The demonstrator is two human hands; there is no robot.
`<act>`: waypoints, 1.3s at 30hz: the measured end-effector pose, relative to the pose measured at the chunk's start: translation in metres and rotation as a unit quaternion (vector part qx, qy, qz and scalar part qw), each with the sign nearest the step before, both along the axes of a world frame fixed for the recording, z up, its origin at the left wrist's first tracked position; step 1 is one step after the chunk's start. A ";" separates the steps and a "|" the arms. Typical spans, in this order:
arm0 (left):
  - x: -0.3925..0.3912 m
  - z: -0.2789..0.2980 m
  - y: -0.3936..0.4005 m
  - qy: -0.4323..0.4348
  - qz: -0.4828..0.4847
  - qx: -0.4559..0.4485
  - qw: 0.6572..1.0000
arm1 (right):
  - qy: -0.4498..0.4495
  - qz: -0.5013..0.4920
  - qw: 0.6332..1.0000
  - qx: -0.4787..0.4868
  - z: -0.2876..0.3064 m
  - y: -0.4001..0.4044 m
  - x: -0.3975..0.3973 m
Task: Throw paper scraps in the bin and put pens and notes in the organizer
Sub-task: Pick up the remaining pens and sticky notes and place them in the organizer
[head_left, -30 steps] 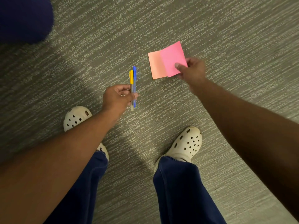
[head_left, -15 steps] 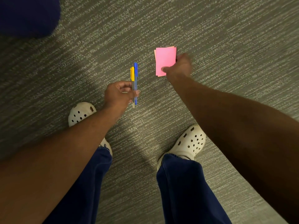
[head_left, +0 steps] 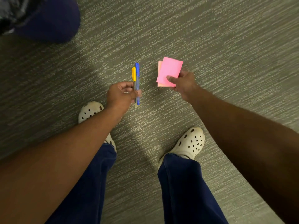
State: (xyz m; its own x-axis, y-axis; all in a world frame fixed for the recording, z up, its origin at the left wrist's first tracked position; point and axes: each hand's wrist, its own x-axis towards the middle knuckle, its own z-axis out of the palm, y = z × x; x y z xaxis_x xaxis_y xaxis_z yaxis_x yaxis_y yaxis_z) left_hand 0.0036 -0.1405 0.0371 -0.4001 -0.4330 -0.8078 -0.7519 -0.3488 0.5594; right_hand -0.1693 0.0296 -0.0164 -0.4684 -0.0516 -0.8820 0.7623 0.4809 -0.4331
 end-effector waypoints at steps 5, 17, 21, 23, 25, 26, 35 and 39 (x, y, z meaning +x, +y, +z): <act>0.011 0.088 -0.014 0.024 0.024 -0.010 0.999 | -0.036 -0.040 0.997 -0.051 0.119 -0.001 0.036; 0.088 0.510 -0.103 0.116 0.195 -0.134 0.965 | 0.048 0.168 0.961 -0.213 0.548 -0.136 0.064; 0.130 0.609 -0.137 0.146 0.236 -0.176 0.944 | 0.100 0.233 0.932 -0.261 0.652 -0.205 0.086; 0.156 0.650 -0.160 0.160 0.237 -0.202 0.937 | 0.120 0.250 0.917 -0.286 0.697 -0.242 0.106; 0.183 0.687 -0.184 0.167 0.235 -0.236 0.928 | 0.129 0.263 0.906 -0.305 0.738 -0.276 0.131; 0.197 0.703 -0.197 0.172 0.234 -0.253 0.923 | 0.132 0.269 0.901 -0.315 0.757 -0.294 0.145; 0.312 0.813 -0.299 0.175 0.329 -0.350 0.859 | 0.155 0.356 0.851 -0.352 0.860 -0.421 0.246; 0.341 0.836 -0.335 0.194 0.398 -0.339 0.830 | 0.171 0.392 0.826 -0.366 0.881 -0.477 0.277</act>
State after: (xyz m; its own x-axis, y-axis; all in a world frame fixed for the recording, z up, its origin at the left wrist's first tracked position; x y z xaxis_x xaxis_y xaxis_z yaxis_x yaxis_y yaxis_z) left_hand 0.3444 -0.4754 0.8730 0.0580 -0.9873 -0.1478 -0.1505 -0.1550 0.9764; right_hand 0.1078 -0.4477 0.8645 -0.2532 -0.9188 -0.3027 0.1122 0.2829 -0.9526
